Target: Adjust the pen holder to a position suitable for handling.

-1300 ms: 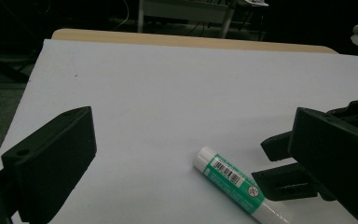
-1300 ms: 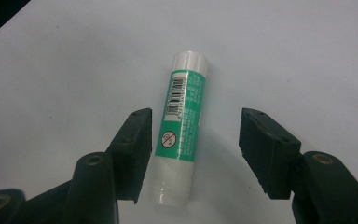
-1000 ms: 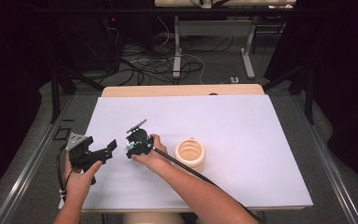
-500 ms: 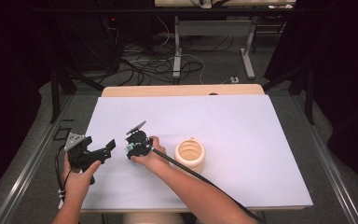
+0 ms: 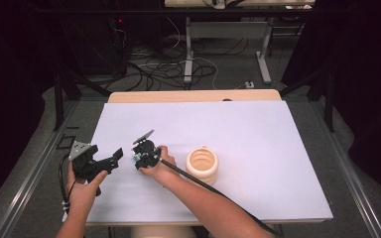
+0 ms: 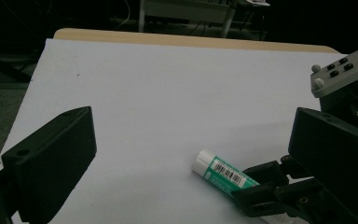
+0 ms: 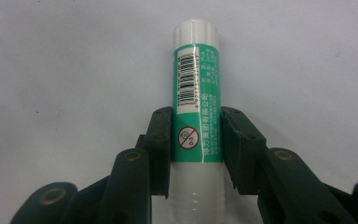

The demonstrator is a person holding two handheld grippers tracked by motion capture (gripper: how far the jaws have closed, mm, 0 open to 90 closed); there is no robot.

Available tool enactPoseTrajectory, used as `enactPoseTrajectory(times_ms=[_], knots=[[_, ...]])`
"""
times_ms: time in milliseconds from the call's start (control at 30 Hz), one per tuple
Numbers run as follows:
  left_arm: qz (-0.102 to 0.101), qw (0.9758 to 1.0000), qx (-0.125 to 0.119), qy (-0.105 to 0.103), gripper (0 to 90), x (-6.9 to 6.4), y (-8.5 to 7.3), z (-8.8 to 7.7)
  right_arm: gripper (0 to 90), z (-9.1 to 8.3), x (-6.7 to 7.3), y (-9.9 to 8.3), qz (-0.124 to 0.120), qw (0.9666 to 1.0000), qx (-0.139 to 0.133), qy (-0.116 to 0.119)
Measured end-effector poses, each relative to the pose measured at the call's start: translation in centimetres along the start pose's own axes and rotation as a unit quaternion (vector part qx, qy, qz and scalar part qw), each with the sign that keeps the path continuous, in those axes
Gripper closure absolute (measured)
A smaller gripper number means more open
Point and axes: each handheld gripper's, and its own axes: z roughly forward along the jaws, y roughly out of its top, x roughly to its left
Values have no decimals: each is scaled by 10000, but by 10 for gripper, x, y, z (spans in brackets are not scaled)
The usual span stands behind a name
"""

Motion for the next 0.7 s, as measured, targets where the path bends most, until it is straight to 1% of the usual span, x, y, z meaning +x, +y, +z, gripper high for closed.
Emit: enactPoseTrajectory(times_ms=[33,67,133,233,300,333,367,500,567,600,633,700], knots=[[2,10000,3,2,7,0,0,0,656,1,0,0,-3,10000,-50,12],[2,10000,3,2,7,0,0,0,657,-2,0,1,-67,9999,142,-33],[17,10000,14,1,7,0,0,0,657,-2,0,1,-88,9999,140,-34],[20,10000,8,9,7,0,0,0,658,-2,0,0,-174,9998,89,-5],[26,10000,19,11,7,0,0,0,658,-2,0,0,-174,9998,109,-46],[29,10000,17,15,7,0,0,0,658,-2,-1,0,-265,9996,93,-28],[27,10000,12,15,7,0,0,0,658,-2,-1,0,-293,9995,82,-1],[10,10000,-12,34,7,2,0,-1,659,-4,-1,0,-339,9994,66,-49],[3,10000,-26,47,7,3,0,-2,659,-9,-1,2,-311,9995,6,3],[-4,10000,-28,51,7,3,1,-2,659,-10,-1,2,-291,9994,-154,63],[-18,10000,-50,72,7,3,1,-3,659,-13,-1,3,-319,9995,-64,3],[-21,9999,-65,82,7,4,1,-3,659,-18,-2,4,-407,9991,-100,25]])
